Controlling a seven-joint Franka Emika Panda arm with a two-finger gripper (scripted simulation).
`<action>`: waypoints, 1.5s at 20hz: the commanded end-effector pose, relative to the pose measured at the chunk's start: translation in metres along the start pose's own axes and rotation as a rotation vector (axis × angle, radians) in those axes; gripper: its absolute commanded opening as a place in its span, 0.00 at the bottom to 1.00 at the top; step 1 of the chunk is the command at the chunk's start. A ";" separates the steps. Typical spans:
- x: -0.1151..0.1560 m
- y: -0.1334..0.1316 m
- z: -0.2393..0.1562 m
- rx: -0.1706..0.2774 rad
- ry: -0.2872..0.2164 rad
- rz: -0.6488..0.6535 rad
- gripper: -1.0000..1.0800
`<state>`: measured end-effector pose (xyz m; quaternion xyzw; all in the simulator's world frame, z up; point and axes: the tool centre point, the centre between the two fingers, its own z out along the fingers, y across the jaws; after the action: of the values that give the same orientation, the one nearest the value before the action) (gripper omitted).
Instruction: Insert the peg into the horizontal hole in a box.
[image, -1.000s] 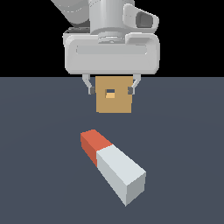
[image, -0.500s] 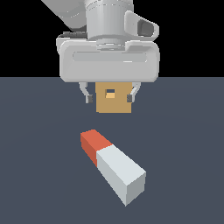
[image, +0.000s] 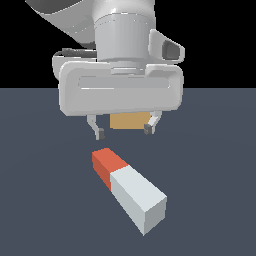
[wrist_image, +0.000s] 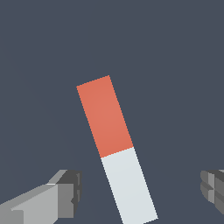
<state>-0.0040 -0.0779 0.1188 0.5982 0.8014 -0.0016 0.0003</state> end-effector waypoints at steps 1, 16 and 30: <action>-0.009 -0.001 0.008 -0.001 0.001 -0.055 0.96; -0.048 0.001 0.043 -0.003 0.002 -0.301 0.96; -0.052 0.002 0.059 -0.002 0.002 -0.327 0.96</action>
<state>0.0127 -0.1275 0.0651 0.4601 0.8879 0.0002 0.0005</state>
